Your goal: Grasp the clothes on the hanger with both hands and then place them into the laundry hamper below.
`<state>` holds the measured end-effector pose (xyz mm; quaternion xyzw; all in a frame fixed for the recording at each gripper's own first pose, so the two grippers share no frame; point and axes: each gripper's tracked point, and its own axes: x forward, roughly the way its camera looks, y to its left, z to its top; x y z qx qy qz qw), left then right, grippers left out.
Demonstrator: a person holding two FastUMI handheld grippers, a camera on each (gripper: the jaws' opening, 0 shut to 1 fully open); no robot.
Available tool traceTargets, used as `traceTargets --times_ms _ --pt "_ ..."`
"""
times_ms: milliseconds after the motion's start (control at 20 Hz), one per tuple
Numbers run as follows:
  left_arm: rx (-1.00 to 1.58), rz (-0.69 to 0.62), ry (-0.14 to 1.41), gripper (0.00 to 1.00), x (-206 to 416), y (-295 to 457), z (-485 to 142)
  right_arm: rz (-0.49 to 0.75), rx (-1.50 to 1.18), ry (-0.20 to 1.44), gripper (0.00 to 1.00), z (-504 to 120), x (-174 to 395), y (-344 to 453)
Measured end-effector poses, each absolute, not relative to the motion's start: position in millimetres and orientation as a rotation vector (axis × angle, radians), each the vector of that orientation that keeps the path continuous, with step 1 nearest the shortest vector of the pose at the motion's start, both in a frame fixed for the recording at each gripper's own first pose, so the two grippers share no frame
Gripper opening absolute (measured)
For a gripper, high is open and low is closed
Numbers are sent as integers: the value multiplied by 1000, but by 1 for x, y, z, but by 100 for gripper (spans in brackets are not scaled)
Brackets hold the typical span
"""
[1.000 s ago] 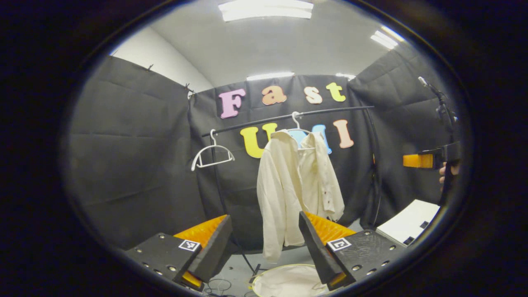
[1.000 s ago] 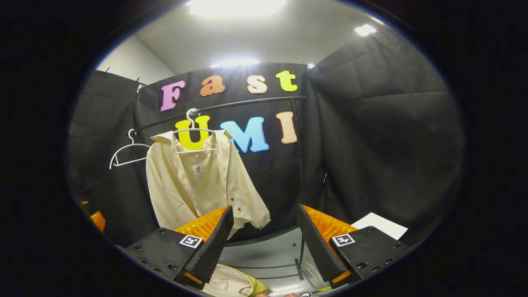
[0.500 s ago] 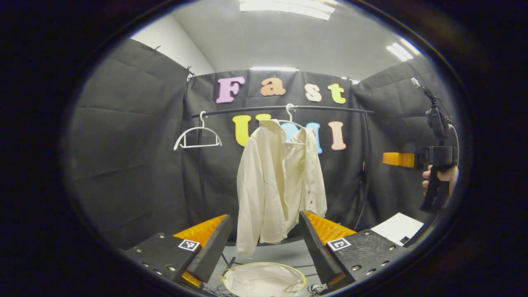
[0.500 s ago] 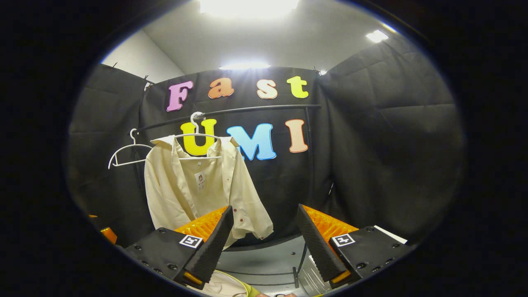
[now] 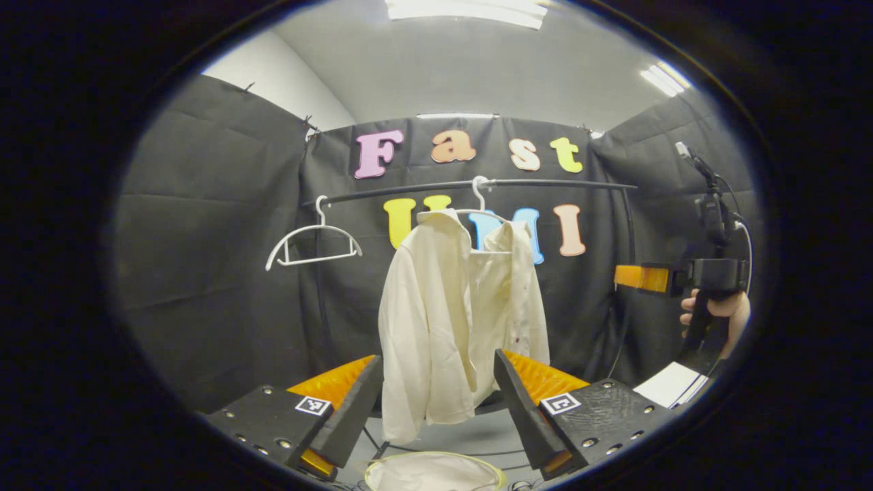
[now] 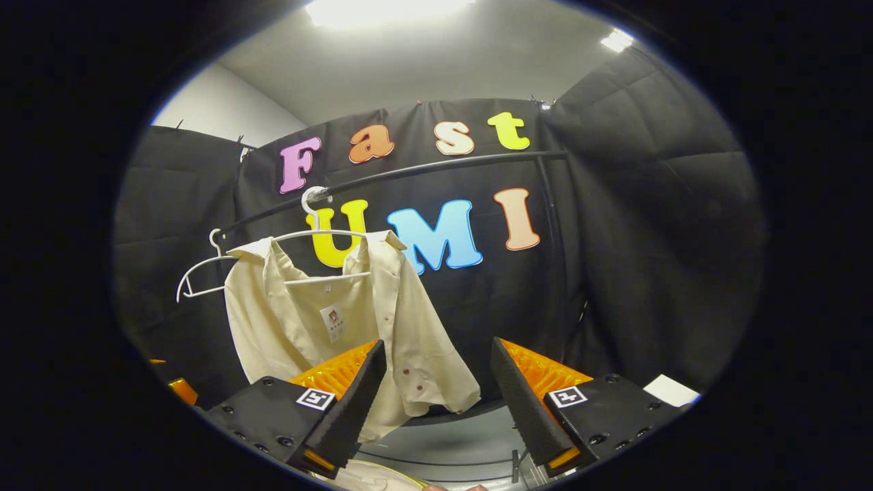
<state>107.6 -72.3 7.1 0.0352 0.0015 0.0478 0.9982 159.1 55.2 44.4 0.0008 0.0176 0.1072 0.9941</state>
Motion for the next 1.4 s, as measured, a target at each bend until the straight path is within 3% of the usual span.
traceTargets --times_ms 500,1000,1400 --pt "40 125 -80 95 221 -111 71 360 9 6 98 67 262 104" --pt "-45 280 -40 95 283 -104 56 569 113 164 97 32 354 183" --pt "-60 403 -34 94 349 -86 57 572 100 129 98 33 406 214"
